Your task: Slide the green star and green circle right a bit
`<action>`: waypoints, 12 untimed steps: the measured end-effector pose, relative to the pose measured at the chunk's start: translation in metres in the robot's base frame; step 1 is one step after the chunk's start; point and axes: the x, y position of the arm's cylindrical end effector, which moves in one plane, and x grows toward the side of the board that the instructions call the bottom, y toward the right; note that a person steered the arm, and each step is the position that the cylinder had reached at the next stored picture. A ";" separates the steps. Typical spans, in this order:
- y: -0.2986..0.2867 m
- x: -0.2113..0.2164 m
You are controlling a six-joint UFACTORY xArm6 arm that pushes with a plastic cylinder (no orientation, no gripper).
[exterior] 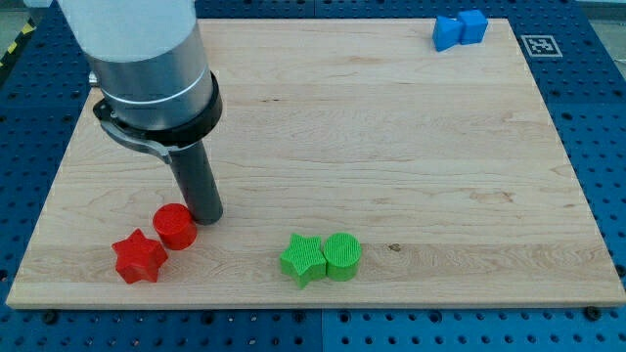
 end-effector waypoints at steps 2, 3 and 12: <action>-0.006 0.006; 0.049 -0.038; 0.088 0.054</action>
